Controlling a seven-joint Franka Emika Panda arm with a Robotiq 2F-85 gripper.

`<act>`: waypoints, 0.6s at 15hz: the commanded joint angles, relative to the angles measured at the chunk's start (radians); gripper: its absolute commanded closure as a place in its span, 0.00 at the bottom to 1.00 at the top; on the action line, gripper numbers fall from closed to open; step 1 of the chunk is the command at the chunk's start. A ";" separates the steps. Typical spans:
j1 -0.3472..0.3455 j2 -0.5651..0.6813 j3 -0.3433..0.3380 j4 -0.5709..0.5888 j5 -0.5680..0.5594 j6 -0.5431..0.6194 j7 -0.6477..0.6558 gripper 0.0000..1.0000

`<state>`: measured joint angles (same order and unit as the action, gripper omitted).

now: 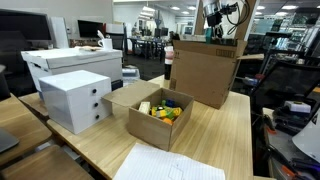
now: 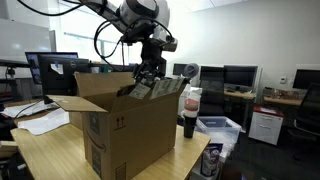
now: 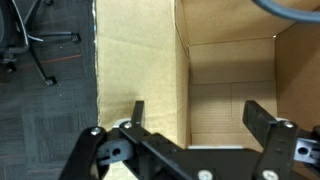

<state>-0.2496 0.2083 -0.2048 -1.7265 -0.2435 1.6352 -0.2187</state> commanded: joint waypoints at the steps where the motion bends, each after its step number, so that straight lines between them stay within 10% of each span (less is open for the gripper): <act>1: -0.018 -0.012 -0.003 -0.032 0.041 0.040 -0.050 0.00; 9: -0.014 -0.013 -0.003 -0.038 0.025 0.069 -0.052 0.00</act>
<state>-0.2599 0.2095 -0.2086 -1.7466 -0.2184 1.6724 -0.2392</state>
